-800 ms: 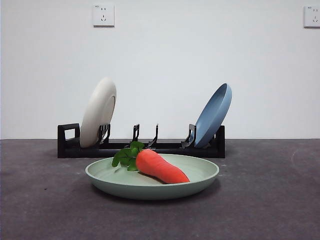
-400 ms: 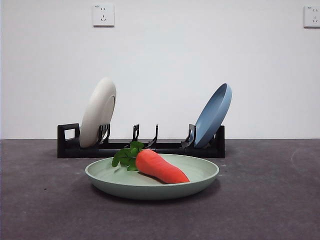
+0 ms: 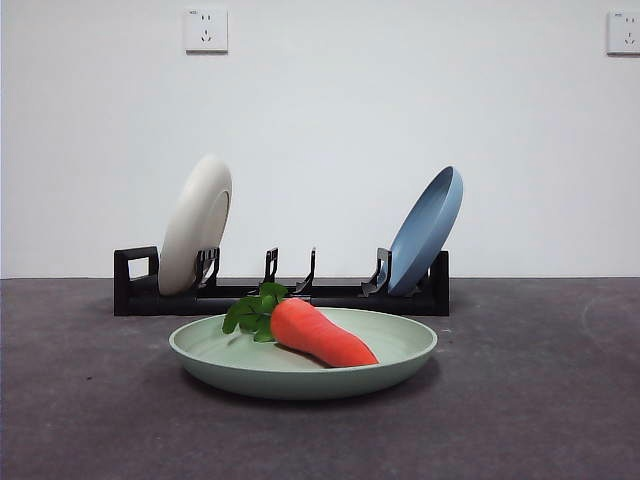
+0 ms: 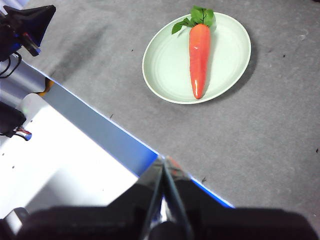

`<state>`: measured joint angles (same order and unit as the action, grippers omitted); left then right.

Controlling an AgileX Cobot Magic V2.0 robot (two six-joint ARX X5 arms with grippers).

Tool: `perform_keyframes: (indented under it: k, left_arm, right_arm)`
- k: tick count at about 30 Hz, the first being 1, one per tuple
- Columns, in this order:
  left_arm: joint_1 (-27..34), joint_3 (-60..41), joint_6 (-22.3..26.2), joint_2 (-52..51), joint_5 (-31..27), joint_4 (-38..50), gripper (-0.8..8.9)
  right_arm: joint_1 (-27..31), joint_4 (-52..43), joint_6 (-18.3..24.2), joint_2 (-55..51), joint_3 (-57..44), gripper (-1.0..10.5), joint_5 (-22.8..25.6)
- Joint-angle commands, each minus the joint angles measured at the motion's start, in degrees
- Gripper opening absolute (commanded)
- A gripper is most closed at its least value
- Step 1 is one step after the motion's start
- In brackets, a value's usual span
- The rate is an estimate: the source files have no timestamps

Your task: Take the green plate from the plate rack,put the plate on the table,take the carrot from the table,put the carrot in the plate

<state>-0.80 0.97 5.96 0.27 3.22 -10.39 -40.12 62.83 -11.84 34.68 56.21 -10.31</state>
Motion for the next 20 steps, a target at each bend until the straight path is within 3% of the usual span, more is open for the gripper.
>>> perform_keyframes:
  k: [1, 13, 17, 20]
  left_arm:
    - [0.17, -0.79, -0.37, -0.17, -0.02, 0.2, -0.03]
    - [0.17, -0.79, -0.37, -0.17, -0.04, 0.2, -0.03]
    - [0.17, -0.79, -0.37, -0.17, -0.04, 0.2, -0.03]
    - [0.17, -0.79, -0.37, -0.17, -0.04, 0.2, -0.03]
  right_arm:
    - [-0.13, -0.35, -0.48, -0.09, -0.35, 0.0, 0.15]
    - [-0.13, -0.35, -0.42, -0.09, -0.35, 0.0, 0.17]
    - [0.13, -0.55, 5.11, -0.74, -0.35, 0.0, 7.34]
    - [1.9, -0.22, 5.31, -2.54, -0.35, 0.0, 9.62]
